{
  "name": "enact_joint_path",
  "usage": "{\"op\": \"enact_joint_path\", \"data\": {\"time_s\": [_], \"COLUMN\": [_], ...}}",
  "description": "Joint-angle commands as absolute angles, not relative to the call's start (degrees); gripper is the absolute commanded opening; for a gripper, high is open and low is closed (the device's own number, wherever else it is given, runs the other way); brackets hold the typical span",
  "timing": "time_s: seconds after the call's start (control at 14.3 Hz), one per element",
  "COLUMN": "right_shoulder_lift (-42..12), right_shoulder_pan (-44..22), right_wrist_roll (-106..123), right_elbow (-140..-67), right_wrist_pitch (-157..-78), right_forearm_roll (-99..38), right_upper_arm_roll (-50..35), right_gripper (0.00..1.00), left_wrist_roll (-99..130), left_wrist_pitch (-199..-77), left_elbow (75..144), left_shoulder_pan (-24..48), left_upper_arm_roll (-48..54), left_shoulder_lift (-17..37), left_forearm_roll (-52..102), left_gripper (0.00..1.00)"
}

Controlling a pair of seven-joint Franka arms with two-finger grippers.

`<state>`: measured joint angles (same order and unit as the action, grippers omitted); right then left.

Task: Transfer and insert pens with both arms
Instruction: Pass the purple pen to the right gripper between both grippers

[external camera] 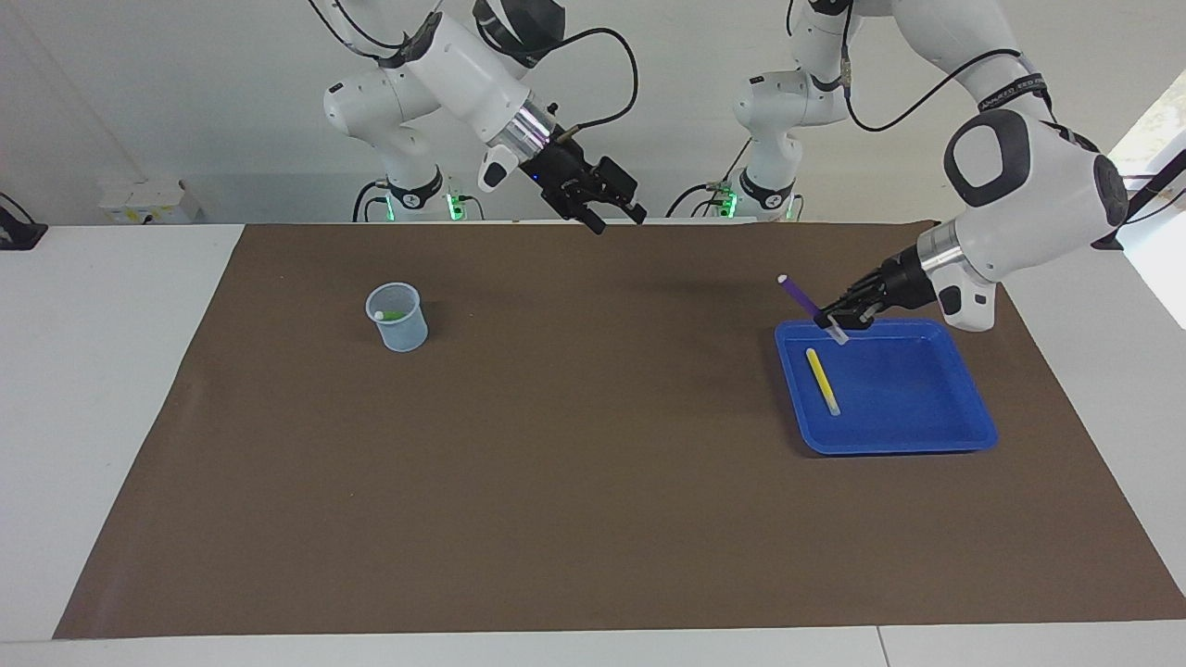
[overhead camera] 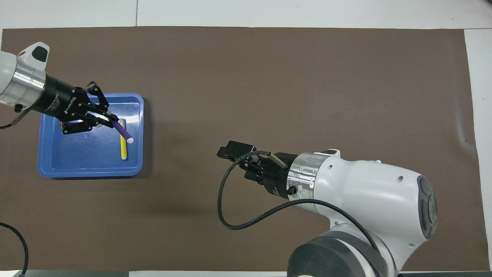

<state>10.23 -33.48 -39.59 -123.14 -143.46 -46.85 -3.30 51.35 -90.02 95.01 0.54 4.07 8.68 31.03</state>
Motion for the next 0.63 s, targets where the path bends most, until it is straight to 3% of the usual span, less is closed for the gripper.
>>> {"op": "enact_joint_path", "data": {"time_s": [0.0,0.56], "right_shoulder_lift": [9.5,9.1], "right_shoulder_pan": [-34.6,-35.7], "right_wrist_roll": [-42.5,-44.7], "right_elbow": [-123.1,-122.7], "right_wrist_pitch": [-146.2,-146.6], "right_forearm_roll": [-48.0,-47.9], "right_upper_arm_roll": [-3.6,-3.7], "right_gripper": [1.00,1.00], "left_wrist_roll": [62.1,68.9], "left_wrist_pitch": [-89.0,-94.1], "left_elbow": [97.0,109.0], "left_shoulder_pan": [5.1,10.5], "left_upper_arm_roll": [3.7,3.7], "left_shoulder_lift": [6.7,0.7], "left_forearm_roll": [36.8,48.8], "left_gripper": [0.00,0.00]}}
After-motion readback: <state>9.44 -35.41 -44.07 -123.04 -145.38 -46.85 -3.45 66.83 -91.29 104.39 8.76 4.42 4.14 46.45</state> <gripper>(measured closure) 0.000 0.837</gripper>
